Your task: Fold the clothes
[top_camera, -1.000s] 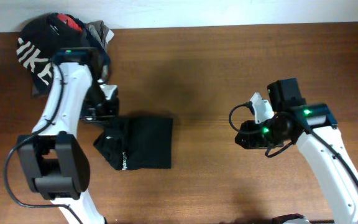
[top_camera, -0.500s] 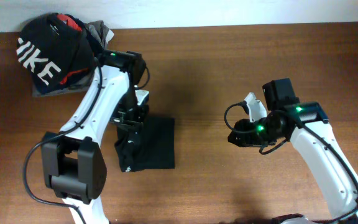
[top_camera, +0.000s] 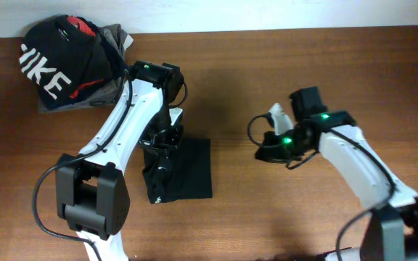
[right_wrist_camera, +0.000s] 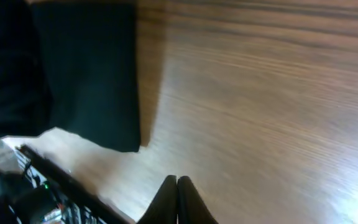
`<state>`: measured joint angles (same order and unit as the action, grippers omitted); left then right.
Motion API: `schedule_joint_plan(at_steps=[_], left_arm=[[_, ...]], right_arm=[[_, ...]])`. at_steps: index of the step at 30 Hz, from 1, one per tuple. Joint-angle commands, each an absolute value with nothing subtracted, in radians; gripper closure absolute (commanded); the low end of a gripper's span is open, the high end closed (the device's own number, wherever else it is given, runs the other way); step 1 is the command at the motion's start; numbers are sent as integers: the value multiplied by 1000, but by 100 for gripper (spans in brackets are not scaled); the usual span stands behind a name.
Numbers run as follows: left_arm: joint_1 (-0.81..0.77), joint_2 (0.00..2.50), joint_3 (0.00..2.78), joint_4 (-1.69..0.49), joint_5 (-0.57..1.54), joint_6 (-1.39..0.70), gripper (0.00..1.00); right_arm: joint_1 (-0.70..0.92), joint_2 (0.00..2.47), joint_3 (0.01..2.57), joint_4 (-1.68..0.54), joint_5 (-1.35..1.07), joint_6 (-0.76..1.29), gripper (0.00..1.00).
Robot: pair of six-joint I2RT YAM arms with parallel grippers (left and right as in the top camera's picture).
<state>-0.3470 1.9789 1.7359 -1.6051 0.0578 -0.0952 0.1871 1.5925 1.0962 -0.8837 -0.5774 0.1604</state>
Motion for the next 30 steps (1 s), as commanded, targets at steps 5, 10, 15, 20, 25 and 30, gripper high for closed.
schedule_joint_plan(at_steps=[5, 10, 15, 20, 25, 30], left_arm=[[-353, 1985, 1750, -1610, 94, -120, 100], [-358, 1985, 1750, -1610, 93, -142, 100], [-369, 1985, 1750, -1610, 96, -142, 100], [-391, 1985, 1750, -1599, 138, -143, 100], [-420, 1985, 1750, -1585, 144, -146, 100], [-437, 1985, 1750, -1559, 205, -146, 100]], right_arm=[[332, 1765, 1086, -713, -626, 290, 96], [422, 1879, 1086, -578, -625, 379, 96], [476, 1921, 1086, -516, -628, 406, 96], [513, 1922, 1087, -476, -627, 441, 96], [532, 1922, 1086, -463, -617, 455, 96], [532, 1922, 1086, -459, -617, 455, 96]])
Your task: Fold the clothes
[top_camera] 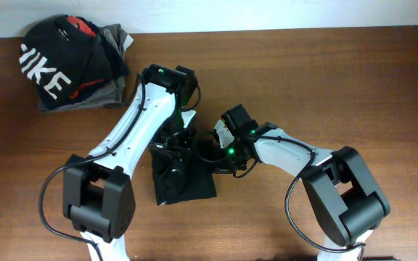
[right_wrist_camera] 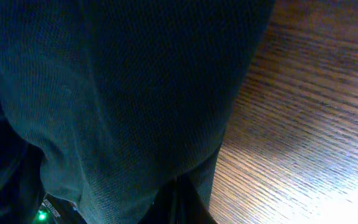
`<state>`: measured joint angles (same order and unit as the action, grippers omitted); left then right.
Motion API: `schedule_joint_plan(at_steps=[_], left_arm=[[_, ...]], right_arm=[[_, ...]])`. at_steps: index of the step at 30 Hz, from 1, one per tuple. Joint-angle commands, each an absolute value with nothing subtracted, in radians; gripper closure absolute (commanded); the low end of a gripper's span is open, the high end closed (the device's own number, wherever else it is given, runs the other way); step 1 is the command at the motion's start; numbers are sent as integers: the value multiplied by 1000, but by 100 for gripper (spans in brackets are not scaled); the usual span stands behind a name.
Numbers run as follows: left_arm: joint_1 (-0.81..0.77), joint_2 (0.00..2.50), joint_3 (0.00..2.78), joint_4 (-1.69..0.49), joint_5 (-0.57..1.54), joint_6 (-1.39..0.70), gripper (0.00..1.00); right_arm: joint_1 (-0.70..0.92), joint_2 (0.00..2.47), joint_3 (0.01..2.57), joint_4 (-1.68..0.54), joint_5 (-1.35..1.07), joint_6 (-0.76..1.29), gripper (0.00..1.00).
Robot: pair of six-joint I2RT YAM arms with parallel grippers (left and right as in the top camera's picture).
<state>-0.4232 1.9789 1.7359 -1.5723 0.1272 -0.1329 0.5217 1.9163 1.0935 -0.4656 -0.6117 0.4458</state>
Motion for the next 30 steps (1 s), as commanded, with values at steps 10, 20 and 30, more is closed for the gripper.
schedule_joint_plan(at_steps=[10, 20, 30], left_arm=[[-439, 1985, 1750, -1525, 278, -146, 98], [-462, 1985, 1750, -1500, 311, -145, 79], [-462, 1985, 1750, -1477, 308, -145, 79]], right_arm=[[532, 1922, 1087, -459, -617, 455, 96], [528, 1922, 1087, -459, -618, 455, 96], [475, 1919, 1105, -503, -618, 453, 96]])
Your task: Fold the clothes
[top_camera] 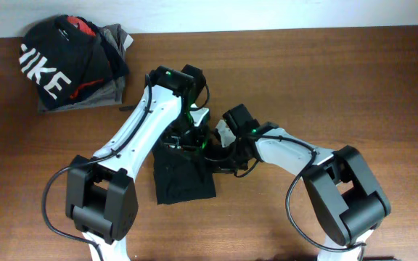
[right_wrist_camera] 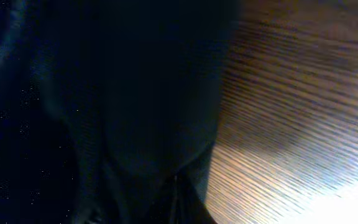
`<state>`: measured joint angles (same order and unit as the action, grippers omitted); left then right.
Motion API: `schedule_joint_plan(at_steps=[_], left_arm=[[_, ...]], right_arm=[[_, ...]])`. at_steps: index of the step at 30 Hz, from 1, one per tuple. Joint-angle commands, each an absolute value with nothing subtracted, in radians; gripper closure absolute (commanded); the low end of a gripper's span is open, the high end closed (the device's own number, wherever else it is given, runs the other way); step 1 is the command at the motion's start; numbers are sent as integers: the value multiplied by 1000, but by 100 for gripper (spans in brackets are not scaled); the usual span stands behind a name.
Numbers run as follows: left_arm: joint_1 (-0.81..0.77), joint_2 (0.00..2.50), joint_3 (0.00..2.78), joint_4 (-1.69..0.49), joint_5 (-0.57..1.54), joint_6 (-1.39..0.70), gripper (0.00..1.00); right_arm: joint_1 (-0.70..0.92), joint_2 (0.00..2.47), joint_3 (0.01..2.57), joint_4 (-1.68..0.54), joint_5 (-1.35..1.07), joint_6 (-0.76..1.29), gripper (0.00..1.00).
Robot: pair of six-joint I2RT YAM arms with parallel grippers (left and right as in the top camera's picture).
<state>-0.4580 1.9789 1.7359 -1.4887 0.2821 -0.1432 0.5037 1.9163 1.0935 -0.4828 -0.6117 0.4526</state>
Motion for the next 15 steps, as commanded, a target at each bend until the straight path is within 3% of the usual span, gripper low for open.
schedule_joint_plan(at_steps=[1, 7, 10, 12, 15], left_arm=[[-462, 1985, 1750, -1475, 308, -145, 80], [-450, 1985, 1761, -1459, 287, -141, 84], [-416, 1983, 1785, -1486, 220, -142, 84], [-371, 1983, 1805, -1501, 200, -142, 83], [-293, 1983, 1810, -1500, 201, -143, 72]], right_arm=[[461, 1917, 1113, -520, -619, 448, 96], [358, 1887, 1232, -741, -618, 309, 95], [327, 1859, 1315, -882, -618, 218, 87], [324, 1840, 1374, -963, -619, 177, 75], [345, 1827, 1424, -1019, -646, 152, 40]])
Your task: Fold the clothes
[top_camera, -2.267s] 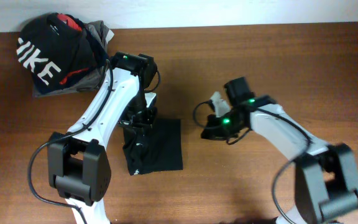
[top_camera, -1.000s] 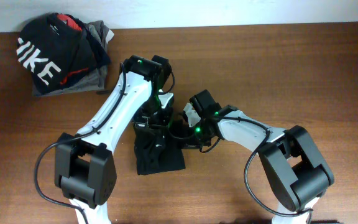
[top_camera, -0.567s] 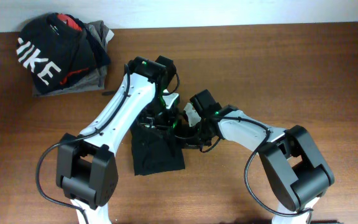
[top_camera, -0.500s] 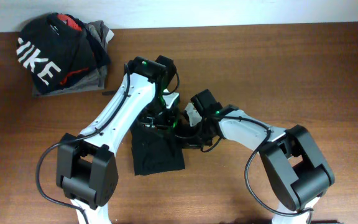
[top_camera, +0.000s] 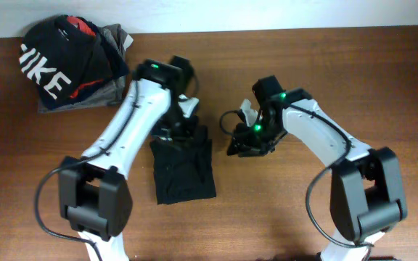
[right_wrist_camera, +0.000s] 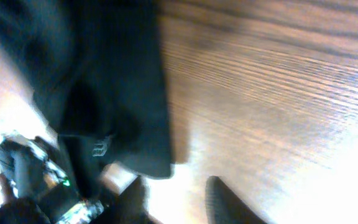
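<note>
A black garment (top_camera: 183,174) lies folded into a rough rectangle on the wooden table (top_camera: 303,217), left of centre. My left gripper (top_camera: 182,129) is down at the garment's far edge; the overhead view does not show whether its jaws are open. My right gripper (top_camera: 236,147) is to the right of the garment, a little apart from it. In the right wrist view the right gripper (right_wrist_camera: 176,202) is open over bare wood with nothing between its fingers (right_wrist_camera: 224,200). There the black garment (right_wrist_camera: 104,81) fills the upper left.
A pile of clothes (top_camera: 67,58), black with white lettering and some red and grey, sits at the table's back left corner. Both arms reach in from the near edge, the left one crossing above the garment's left side.
My right gripper was shut at the garment's upper right edge; now it is open and off to the right of the cloth. The left gripper has shifted slightly left along the far edge.
First my right gripper was shut over bare wood well right of the garment, with the left gripper at the garment. Then the right gripper was shut against the cloth's right edge, beside the left one. Now it is open and apart from the garment.
</note>
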`<state>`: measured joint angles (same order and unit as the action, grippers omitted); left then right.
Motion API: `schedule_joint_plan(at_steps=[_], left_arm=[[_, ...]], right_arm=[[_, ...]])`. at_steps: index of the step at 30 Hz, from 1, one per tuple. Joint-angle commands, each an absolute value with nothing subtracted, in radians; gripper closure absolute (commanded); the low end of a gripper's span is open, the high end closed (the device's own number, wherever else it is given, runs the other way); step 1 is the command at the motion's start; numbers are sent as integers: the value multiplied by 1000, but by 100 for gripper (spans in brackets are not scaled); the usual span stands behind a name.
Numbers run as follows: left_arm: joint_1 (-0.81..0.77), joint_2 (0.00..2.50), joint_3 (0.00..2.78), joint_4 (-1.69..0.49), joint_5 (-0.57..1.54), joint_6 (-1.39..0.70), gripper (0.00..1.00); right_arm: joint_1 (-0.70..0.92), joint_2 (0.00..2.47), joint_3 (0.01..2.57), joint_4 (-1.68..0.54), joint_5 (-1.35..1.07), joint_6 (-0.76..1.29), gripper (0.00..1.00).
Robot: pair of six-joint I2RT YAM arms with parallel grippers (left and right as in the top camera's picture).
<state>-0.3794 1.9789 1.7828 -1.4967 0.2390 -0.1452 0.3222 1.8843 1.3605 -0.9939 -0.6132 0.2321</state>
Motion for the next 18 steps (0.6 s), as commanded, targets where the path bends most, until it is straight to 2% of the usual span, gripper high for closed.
schedule_joint_plan(at_steps=[1, 2, 4, 7, 9, 11, 13, 18], left_arm=[[-266, 1983, 1810, -1501, 202, -143, 67], [-240, 1983, 1810, -1501, 202, -142, 60], [-199, 1983, 1810, -1501, 201, -142, 44], [-146, 1983, 1809, -1501, 201, -142, 23], [-123, 1983, 1808, -1501, 201, -142, 19], [-102, 1983, 1807, -1501, 199, -142, 7], [-93, 1983, 1807, -1501, 179, -142, 1], [-91, 1983, 1803, -1508, 130, -142, 1]], right_arm=[[358, 1827, 1427, -1018, -661, 152, 30], [369, 1828, 1427, -1014, -668, 152, 20], [400, 1836, 1421, -1001, -670, 144, 14], [454, 1849, 1396, -954, -670, 146, 14], [486, 1859, 1394, -939, -670, 146, 14], [524, 1871, 1394, -914, -669, 167, 17], [546, 1879, 1394, -900, -651, 206, 23], [566, 1917, 1392, -900, -586, 260, 24]])
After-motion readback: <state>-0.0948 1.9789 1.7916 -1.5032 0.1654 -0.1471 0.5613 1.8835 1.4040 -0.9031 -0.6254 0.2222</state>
